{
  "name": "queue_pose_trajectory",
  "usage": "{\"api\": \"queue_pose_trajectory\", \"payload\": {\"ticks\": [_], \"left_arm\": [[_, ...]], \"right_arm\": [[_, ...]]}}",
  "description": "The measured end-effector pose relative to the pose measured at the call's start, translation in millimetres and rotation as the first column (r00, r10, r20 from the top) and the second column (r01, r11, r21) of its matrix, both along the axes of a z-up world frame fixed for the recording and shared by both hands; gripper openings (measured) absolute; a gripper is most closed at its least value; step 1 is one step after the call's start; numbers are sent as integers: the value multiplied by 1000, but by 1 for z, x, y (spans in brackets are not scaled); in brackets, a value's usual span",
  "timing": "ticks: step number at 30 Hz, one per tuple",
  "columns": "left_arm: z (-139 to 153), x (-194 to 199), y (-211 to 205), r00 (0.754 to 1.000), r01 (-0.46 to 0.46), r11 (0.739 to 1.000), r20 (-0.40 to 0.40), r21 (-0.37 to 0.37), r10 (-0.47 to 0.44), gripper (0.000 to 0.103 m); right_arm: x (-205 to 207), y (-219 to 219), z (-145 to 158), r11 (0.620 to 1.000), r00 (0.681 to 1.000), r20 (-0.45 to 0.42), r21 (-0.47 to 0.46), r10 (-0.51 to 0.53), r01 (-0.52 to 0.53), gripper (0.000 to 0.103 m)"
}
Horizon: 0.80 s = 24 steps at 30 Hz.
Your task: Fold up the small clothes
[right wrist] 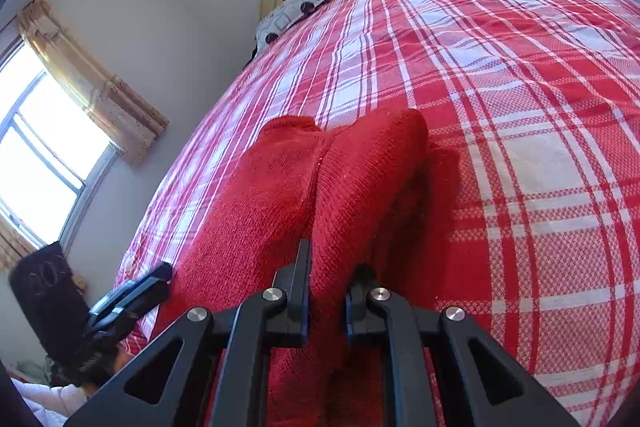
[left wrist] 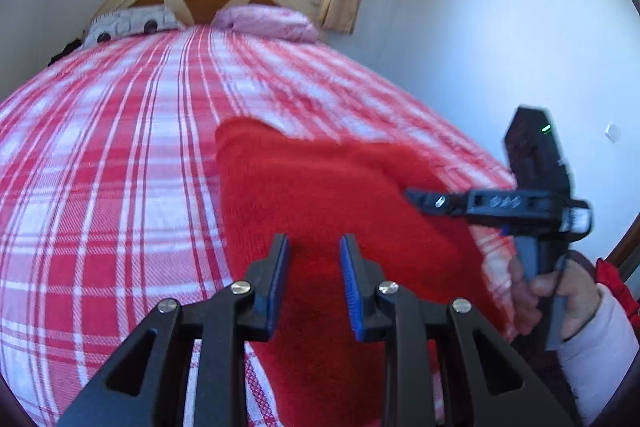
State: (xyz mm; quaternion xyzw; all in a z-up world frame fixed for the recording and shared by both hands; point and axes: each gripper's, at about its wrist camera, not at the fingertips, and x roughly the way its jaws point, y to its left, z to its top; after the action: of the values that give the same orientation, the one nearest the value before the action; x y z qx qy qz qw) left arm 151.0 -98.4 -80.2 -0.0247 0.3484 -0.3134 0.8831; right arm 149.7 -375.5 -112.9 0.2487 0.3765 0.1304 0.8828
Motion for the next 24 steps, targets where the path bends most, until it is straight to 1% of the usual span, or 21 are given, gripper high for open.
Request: {"api": "queue_pose_trajectory", "payload": {"ticks": [2, 4, 5, 6, 8, 9, 10, 12, 14, 16, 18, 21, 22, 23, 24], "left_arm": [[-4, -5, -2, 1000, 0, 1000, 22, 18, 0, 30], [-3, -12, -4, 998, 5, 999, 57, 50, -8, 36], [-2, -15, -4, 997, 11, 998, 69, 60, -16, 44], [-1, -19, -3, 997, 20, 998, 76, 63, -24, 54], [-2, -20, -2, 997, 29, 998, 68, 61, -33, 62], [-5, -21, 0, 998, 29, 998, 60, 63, -32, 63], [-6, -21, -1, 998, 26, 998, 59, 64, -30, 63], [-6, -23, 4, 998, 20, 999, 53, 49, -23, 63], [-5, -25, 8, 999, 19, 1000, 44, 24, -20, 63], [-8, -27, 19, 1000, 15, 1000, 18, -6, -14, 63], [-16, -27, 35, 999, -12, 999, -44, -47, 10, 67], [-25, -29, 49, 994, -30, 996, -111, -82, 21, 67], [-26, -31, 50, 993, -30, 996, -115, -81, 20, 67], [-27, -34, 49, 994, -27, 997, -112, -71, 19, 67], [-26, -37, 47, 995, -20, 998, -103, -58, 14, 67]], "right_arm": [[-2, -3, 0, 1000, 1000, 10, 24, -13, 13, 16], [-11, -11, 5, 996, 998, 8, 66, -55, 54, 21], [-17, -14, 9, 993, 996, 12, 78, -92, 91, 24], [-30, -18, 17, 987, 990, 29, 80, -139, 136, 31], [-53, -15, 31, 985, 983, 85, 65, -164, 159, 39], [-66, -10, 36, 987, 983, 100, 59, -155, 150, 48], [-79, -1, 40, 991, 986, 104, 48, -132, 128, 54], [-98, 17, 42, 995, 991, 89, -2, -101, 101, 55], [-114, 35, 37, 996, 996, 59, -46, -72, 74, 55], [-126, 45, 24, 996, 997, 25, -54, -69, 71, 55], [-129, 48, 12, 995, 997, -4, -61, -76, 75, 55], [-127, 53, -11, 998, 998, -40, -28, -58, 57, 55], [-125, 54, -17, 998, 997, -51, -29, -64, 63, 52], [-124, 54, -19, 996, 996, -48, -48, -77, 75, 46], [-123, 54, -20, 994, 996, -47, -70, -81, 78, 35]]}}
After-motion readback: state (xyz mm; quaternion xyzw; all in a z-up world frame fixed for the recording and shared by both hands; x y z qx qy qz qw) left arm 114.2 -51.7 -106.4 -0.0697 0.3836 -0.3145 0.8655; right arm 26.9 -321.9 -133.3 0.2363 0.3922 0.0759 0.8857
